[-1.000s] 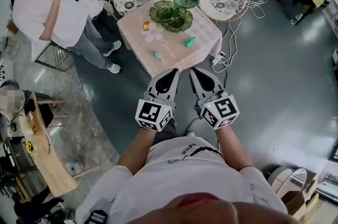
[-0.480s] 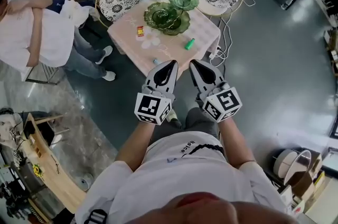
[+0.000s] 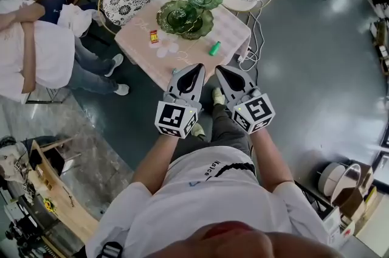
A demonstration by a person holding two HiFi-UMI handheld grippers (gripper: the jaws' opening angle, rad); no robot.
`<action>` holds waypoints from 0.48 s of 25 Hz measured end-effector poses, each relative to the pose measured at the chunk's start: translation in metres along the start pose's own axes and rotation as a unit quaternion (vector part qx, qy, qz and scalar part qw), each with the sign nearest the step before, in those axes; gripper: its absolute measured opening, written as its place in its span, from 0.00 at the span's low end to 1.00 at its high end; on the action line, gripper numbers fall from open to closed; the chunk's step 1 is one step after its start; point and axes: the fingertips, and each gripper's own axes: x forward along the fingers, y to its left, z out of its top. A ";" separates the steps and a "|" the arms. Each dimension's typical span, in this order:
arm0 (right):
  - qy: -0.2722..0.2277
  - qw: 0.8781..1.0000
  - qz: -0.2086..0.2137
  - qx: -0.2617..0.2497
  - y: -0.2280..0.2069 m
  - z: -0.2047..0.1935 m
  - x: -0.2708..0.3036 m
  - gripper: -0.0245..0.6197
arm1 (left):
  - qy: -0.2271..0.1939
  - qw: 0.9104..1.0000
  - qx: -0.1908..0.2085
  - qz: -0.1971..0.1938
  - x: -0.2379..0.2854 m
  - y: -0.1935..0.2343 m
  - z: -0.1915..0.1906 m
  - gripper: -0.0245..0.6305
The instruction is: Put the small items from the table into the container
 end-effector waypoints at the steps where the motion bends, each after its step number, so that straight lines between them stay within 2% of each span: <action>1: 0.004 1.000 0.001 -0.002 -0.006 -0.005 0.005 0.05 | 0.003 1.000 0.001 0.000 0.006 0.003 -0.005 0.05; 12: 0.048 0.999 0.004 -0.009 -0.092 -0.094 0.063 0.05 | 0.037 0.999 -0.004 0.008 0.076 0.043 -0.086 0.05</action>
